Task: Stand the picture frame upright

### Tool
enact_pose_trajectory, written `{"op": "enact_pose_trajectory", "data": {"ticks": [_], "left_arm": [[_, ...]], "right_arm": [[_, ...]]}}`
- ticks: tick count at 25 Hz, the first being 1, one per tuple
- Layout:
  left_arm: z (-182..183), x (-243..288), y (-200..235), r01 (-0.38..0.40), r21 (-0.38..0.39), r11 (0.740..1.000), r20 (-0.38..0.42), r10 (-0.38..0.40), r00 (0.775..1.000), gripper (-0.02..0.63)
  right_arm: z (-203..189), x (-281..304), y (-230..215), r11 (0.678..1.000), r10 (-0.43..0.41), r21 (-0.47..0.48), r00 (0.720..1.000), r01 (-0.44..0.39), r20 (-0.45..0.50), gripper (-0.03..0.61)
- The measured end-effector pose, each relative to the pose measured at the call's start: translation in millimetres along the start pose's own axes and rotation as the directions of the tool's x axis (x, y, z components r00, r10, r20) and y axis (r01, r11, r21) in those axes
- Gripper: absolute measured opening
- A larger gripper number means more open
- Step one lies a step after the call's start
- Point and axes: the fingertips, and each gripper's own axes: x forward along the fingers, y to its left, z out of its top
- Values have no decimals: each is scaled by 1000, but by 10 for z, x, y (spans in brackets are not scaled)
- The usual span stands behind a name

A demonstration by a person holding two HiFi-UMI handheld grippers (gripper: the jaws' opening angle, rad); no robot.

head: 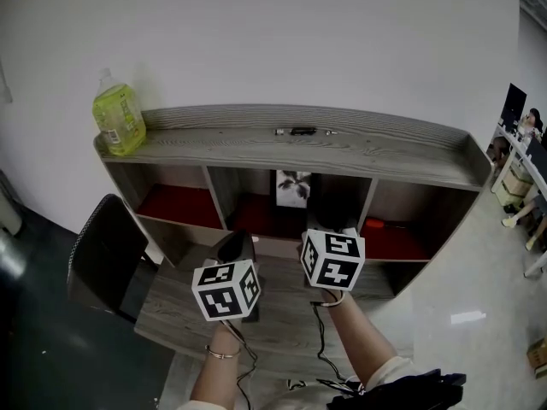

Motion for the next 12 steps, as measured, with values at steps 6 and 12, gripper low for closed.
{"op": "enact_pose_trajectory", "data": {"ticks": [6,12], "left_arm": [[-16,-384,-122,-8,4,1000,21,8,1000,9],[-144,-803,-221,-18,4,1000,23,18,1000,9]], "right_arm": [[-6,-409,84,1000,12,-3,1000,-12,6,107],[-99,-831,165,1000,30,6,1000,-30,-9,106]]}}
